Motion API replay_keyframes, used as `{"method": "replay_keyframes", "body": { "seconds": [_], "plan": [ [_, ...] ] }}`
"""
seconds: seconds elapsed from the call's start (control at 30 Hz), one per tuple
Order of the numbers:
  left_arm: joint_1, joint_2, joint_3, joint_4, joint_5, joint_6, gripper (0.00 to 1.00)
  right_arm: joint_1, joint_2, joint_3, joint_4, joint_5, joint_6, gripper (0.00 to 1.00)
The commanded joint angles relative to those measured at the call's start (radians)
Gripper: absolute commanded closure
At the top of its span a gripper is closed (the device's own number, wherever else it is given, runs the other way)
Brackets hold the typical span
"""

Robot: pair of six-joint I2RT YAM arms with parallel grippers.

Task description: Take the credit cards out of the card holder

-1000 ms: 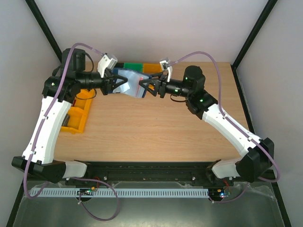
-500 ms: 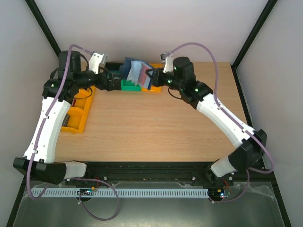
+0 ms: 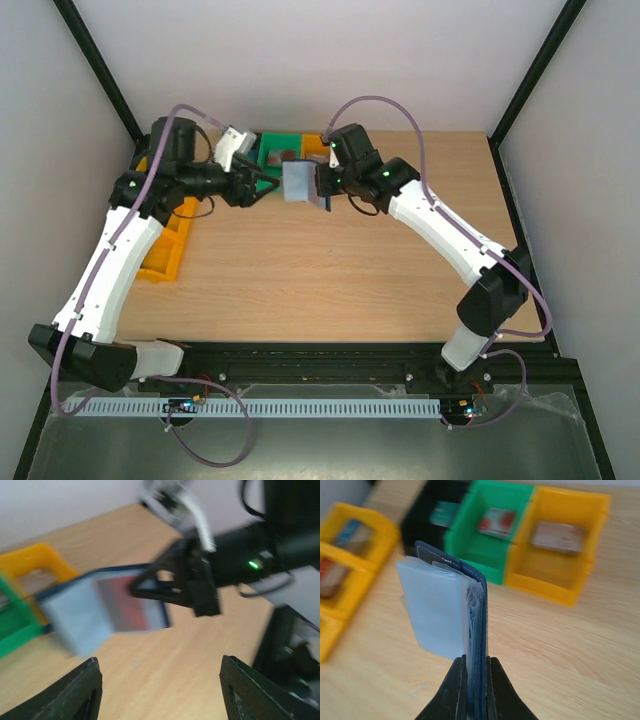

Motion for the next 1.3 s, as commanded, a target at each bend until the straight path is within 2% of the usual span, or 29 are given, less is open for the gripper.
{"method": "replay_keyframes", "body": {
  "seconds": [0.0, 0.07, 0.13, 0.27, 0.4, 0.6, 0.7, 0.8, 0.87, 0.97, 1.0, 1.17, 1.27],
  "plan": [
    [-0.062, 0.006, -0.028, -0.022, 0.316, 0.012, 0.35, 0.008, -0.085, -0.015, 0.148, -0.322, -0.041, 0.98],
    [-0.064, 0.016, -0.048, 0.015, 0.391, -0.042, 0.36, 0.008, -0.11, -0.045, 0.204, -0.427, -0.039, 0.98],
    [-0.063, 0.023, -0.063, 0.044, 0.407, -0.075, 0.38, 0.006, -0.143, -0.076, 0.258, -0.497, -0.036, 0.98],
    [-0.044, 0.018, -0.073, 0.042, 0.295, -0.078, 0.44, -0.001, -0.217, -0.145, 0.349, -0.638, -0.051, 0.98],
    [0.008, 0.0, -0.086, 0.042, 0.301, -0.091, 0.46, -0.002, -0.294, -0.214, 0.421, -0.765, -0.089, 0.98],
    [-0.014, -0.002, -0.1, 0.022, 0.325, -0.058, 0.46, -0.002, -0.342, -0.279, 0.6, -0.93, -0.032, 0.98],
    [-0.044, 0.006, -0.084, 0.003, 0.348, -0.03, 0.47, -0.002, -0.339, -0.291, 0.652, -0.931, 0.006, 0.98],
    [-0.072, 0.015, -0.06, -0.029, 0.385, 0.007, 0.58, -0.002, -0.321, -0.294, 0.675, -0.932, 0.032, 0.98],
    [-0.08, 0.018, -0.043, -0.057, 0.424, 0.043, 0.7, -0.002, -0.313, -0.294, 0.673, -0.907, 0.035, 0.98],
    [-0.081, 0.014, -0.016, -0.107, 0.491, 0.116, 0.93, -0.007, -0.312, -0.304, 0.677, -0.89, 0.031, 0.98],
    [-0.078, 0.011, -0.01, -0.118, 0.502, 0.134, 0.97, -0.008, -0.312, -0.307, 0.683, -0.897, 0.032, 0.98],
    [-0.026, -0.01, -0.008, -0.132, 0.531, 0.165, 0.98, -0.022, -0.328, -0.333, 0.683, -0.927, 0.005, 0.98],
    [0.012, -0.022, -0.02, -0.108, 0.528, 0.15, 0.98, -0.038, -0.351, -0.376, 0.711, -0.942, 0.01, 0.94]
  ]
}}
